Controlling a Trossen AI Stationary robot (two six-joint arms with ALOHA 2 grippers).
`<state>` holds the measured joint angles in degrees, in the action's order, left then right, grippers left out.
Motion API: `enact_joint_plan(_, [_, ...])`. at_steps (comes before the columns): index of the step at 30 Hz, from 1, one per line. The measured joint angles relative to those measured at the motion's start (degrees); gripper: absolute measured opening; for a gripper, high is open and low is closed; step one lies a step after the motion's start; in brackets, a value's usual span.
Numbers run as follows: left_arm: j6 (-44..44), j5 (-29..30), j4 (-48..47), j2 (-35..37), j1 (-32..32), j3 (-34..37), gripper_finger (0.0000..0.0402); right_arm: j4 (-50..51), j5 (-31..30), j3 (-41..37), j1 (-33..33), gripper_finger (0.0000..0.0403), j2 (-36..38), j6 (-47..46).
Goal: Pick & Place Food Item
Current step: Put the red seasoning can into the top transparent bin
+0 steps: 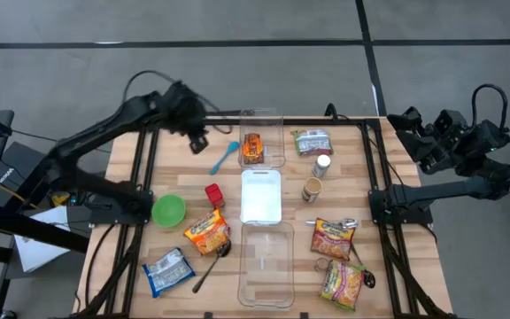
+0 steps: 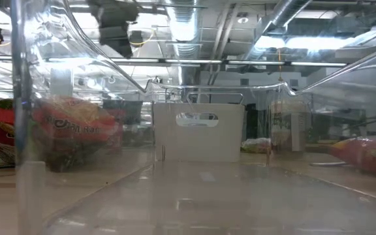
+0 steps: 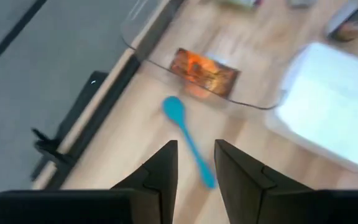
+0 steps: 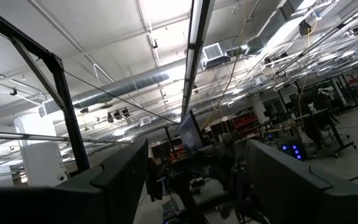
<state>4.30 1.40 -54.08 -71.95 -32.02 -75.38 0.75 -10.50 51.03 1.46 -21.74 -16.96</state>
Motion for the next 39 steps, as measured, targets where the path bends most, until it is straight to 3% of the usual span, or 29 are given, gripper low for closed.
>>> enact_joint_plan(7, [-3.3, -10.2, 15.4, 12.1, 6.1, 9.7, 0.0099, -1.2, 0.1, 0.0, 0.0, 0.0263, 0.0, -0.5])
enact_joint_plan(12, [3.6, -10.1, 32.7, 11.8, 13.1, 10.5, 0.0099, -1.6, 0.1, 0.0, 0.0, 0.0263, 0.0, -0.6])
enact_joint_plan(16, [15.5, -4.6, 40.7, 7.4, 18.2, 7.2, 0.0113, -1.7, 0.1, 0.0, 0.0, 0.0263, 0.0, -0.6])
enact_joint_plan(20, [20.7, 1.3, 32.1, 2.1, 20.6, 0.6, 0.0149, -1.7, 0.1, 0.0, 0.0, 0.0263, 0.0, -1.1])
enact_joint_plan(24, [23.6, 1.3, 15.4, -2.7, 22.1, -5.3, 0.0197, -1.6, 0.1, 0.0, 0.0, 0.0263, 0.0, -1.5])
enact_joint_plan(28, [28.9, 0.9, 3.0, -5.5, 25.7, -6.5, 0.0229, -1.7, 0.1, 0.0, 0.0, 0.0263, 0.0, -1.5])
enact_joint_plan(33, [34.4, 0.9, -9.8, -7.6, 29.7, -6.5, 0.0238, -1.6, 0.1, 0.0, 0.0, 0.0263, 0.0, -1.5])
enact_joint_plan(39, [37.8, -1.3, -15.1, -9.9, 32.2, -6.5, 0.0237, -1.6, 0.2, 0.0, 0.0, 0.0263, 0.0, -1.3])
